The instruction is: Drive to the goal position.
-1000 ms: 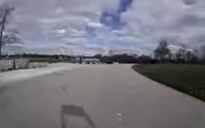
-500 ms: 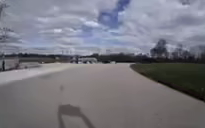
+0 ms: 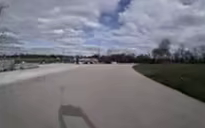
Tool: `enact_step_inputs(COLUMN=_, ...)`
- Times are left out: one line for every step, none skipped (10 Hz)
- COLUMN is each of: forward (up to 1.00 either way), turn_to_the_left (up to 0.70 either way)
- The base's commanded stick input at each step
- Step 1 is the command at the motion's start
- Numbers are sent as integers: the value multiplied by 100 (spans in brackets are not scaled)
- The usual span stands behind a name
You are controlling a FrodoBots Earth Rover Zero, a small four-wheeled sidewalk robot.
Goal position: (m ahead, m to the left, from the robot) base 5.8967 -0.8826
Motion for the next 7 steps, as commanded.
enact_step_inputs(forward=100, turn_to_the_left=0)
enact_step_inputs(forward=100, turn_to_the_left=0)
enact_step_inputs(forward=100, turn_to_the_left=0)
enact_step_inputs(forward=100, turn_to_the_left=-2)
enact_step_inputs(forward=100, turn_to_the_left=-5)
enact_step_inputs(forward=100, turn_to_the_left=-8)
enact_step_inputs(forward=100, turn_to_the_left=-13)
